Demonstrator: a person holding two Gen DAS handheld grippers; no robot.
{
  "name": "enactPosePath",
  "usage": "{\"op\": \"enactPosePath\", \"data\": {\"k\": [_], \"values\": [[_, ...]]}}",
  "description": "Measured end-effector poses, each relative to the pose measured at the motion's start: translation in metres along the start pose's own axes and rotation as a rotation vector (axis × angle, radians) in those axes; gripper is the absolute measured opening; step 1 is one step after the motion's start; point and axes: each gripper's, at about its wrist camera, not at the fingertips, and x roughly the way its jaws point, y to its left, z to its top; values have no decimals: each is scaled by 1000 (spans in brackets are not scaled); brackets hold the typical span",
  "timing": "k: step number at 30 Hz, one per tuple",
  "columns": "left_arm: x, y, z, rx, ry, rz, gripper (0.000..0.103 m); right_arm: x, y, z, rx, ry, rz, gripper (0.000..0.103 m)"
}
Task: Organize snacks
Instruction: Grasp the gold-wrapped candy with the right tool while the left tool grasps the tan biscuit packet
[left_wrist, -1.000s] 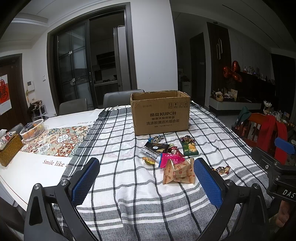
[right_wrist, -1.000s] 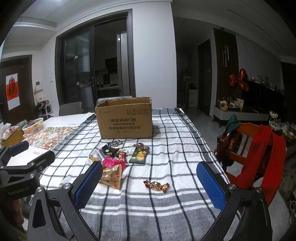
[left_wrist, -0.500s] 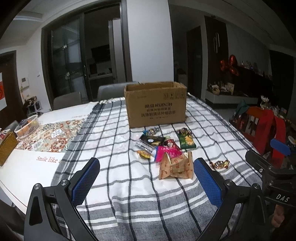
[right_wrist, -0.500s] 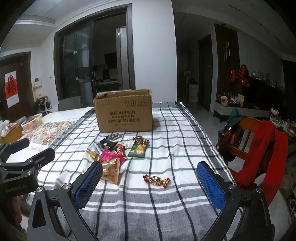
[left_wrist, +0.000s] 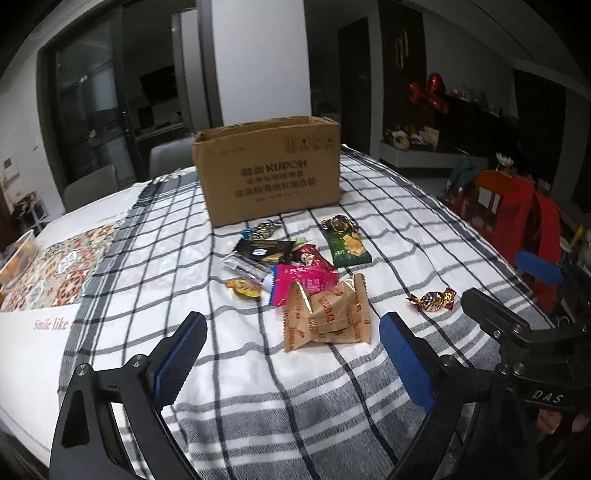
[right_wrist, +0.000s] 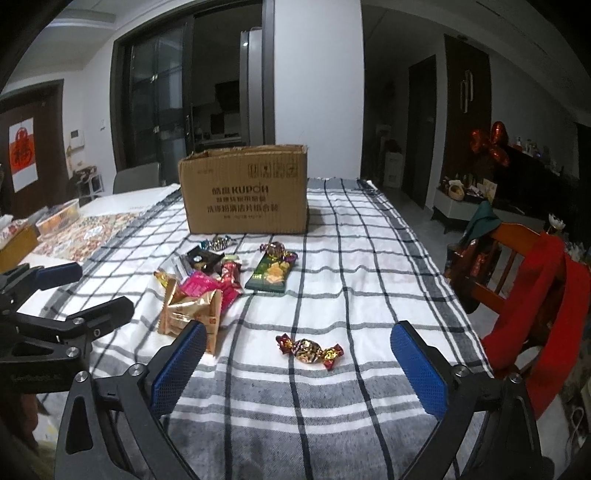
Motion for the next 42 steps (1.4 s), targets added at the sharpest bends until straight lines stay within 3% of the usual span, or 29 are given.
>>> {"op": "enactPosePath", "data": {"k": [7, 22, 28, 36, 39, 42], "values": [[34, -7, 3, 44, 56, -63, 93, 25, -3, -3, -25, 57, 19, 87], [80, -12, 4, 66, 126, -82, 89, 75, -2, -10, -82, 187, 98, 63], [91, -10, 2, 44, 161, -109, 80, 86, -2, -14, -89, 222, 108, 56], [92, -8, 1, 15, 177, -141, 59, 94, -4, -17, -76, 264, 116, 44], [88, -9, 0, 23, 163, -153, 48, 96, -4, -18, -84, 277, 96, 33], [85, -12, -2, 39, 155, -157, 42, 92, -5, -17, -81, 266, 98, 25]]}}
